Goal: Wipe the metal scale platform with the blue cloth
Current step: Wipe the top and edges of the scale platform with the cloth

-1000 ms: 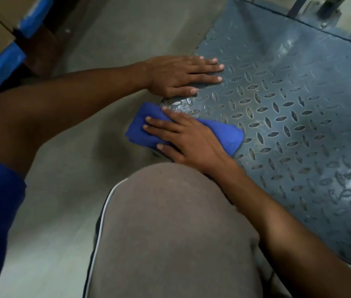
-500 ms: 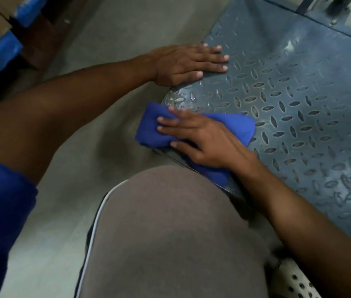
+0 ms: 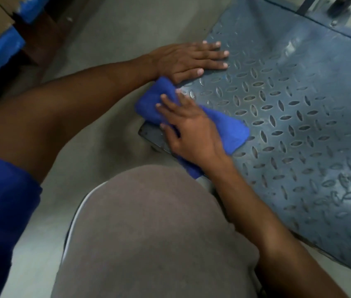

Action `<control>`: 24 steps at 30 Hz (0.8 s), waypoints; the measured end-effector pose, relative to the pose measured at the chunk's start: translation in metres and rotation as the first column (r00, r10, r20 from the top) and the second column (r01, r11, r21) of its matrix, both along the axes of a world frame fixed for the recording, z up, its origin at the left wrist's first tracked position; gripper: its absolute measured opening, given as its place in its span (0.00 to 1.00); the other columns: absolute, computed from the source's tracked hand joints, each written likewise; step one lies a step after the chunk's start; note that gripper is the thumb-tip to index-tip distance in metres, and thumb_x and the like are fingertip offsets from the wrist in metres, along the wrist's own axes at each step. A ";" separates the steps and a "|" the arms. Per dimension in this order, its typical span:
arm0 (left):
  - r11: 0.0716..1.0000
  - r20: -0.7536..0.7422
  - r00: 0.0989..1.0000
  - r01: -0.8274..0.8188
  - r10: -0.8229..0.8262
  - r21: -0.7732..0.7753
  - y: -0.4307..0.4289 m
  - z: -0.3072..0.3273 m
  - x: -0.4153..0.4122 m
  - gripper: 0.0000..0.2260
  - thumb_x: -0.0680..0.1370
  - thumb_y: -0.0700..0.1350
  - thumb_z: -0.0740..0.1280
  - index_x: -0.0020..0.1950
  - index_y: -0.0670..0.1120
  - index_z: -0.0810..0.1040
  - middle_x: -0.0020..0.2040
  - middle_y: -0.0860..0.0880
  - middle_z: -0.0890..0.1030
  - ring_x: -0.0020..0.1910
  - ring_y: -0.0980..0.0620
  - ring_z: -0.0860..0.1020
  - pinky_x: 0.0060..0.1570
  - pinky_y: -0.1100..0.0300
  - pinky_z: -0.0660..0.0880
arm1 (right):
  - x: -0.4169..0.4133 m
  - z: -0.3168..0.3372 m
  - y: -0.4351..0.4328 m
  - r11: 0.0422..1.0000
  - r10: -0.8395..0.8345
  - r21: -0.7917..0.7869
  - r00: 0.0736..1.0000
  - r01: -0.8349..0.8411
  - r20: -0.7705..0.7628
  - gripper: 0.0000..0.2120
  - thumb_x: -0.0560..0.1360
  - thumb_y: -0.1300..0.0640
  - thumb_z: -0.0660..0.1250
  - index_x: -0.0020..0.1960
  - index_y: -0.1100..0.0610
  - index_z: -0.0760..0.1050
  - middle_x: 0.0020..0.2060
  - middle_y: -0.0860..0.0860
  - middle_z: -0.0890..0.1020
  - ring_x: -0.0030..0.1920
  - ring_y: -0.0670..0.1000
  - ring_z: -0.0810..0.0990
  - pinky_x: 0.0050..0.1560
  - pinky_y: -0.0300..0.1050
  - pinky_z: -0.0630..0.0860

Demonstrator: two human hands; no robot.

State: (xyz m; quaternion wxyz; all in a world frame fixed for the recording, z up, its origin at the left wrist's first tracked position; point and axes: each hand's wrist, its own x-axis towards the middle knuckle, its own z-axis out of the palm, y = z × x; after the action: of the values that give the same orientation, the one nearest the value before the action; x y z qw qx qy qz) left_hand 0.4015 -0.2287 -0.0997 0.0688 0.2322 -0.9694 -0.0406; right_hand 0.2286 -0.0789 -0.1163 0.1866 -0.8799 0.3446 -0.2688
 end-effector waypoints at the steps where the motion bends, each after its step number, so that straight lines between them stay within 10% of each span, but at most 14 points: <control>1: 1.000 -0.001 1.000 -0.014 0.015 0.012 0.001 0.001 0.000 0.24 0.90 0.48 0.51 0.87 0.45 0.60 0.87 0.43 0.58 0.87 0.39 0.53 0.85 0.40 0.54 | 0.011 -0.003 0.011 0.998 0.064 -0.024 0.998 -0.064 -0.016 0.20 0.80 0.56 0.67 0.70 0.57 0.82 0.72 0.56 0.80 0.77 0.64 0.73 0.80 0.60 0.67; 4: 0.997 0.003 0.998 -0.063 0.063 0.044 0.007 0.004 0.000 0.24 0.90 0.48 0.50 0.88 0.47 0.57 0.88 0.46 0.56 0.88 0.43 0.51 0.85 0.39 0.53 | 0.013 -0.006 0.039 0.984 0.165 -0.054 0.985 -0.167 -0.042 0.19 0.81 0.54 0.66 0.71 0.53 0.82 0.73 0.55 0.79 0.78 0.64 0.72 0.79 0.61 0.69; 11: 0.994 -0.020 0.995 -0.094 0.095 0.048 0.009 0.003 0.002 0.24 0.90 0.48 0.50 0.87 0.45 0.59 0.88 0.44 0.57 0.88 0.42 0.52 0.84 0.38 0.55 | -0.079 0.005 0.091 0.966 -0.252 0.048 0.966 0.255 -0.054 0.20 0.84 0.50 0.69 0.75 0.47 0.78 0.79 0.47 0.73 0.84 0.54 0.62 0.83 0.59 0.62; 18: 0.995 0.015 0.995 -0.097 0.096 0.036 0.012 0.006 -0.001 0.24 0.90 0.49 0.49 0.87 0.46 0.58 0.88 0.44 0.55 0.88 0.42 0.51 0.84 0.38 0.55 | 0.036 -0.004 0.036 0.998 -0.057 -0.011 0.994 0.057 -0.094 0.21 0.81 0.52 0.65 0.73 0.51 0.80 0.76 0.54 0.77 0.80 0.63 0.68 0.81 0.60 0.63; 24: 0.997 0.007 0.997 -0.079 0.079 0.024 0.009 0.006 -0.002 0.24 0.90 0.48 0.50 0.87 0.45 0.58 0.88 0.43 0.56 0.88 0.41 0.52 0.83 0.37 0.57 | -0.049 0.003 0.088 0.971 -0.232 0.013 0.953 0.239 -0.192 0.23 0.87 0.46 0.60 0.81 0.47 0.69 0.83 0.47 0.65 0.86 0.56 0.56 0.84 0.59 0.57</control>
State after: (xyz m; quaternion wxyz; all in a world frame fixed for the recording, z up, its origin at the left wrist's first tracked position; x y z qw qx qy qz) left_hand 0.4000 -0.2193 -0.0939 0.0644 0.2713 -0.9591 -0.0487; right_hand 0.1798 0.0089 -0.1135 0.1352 -0.8505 0.4681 -0.1980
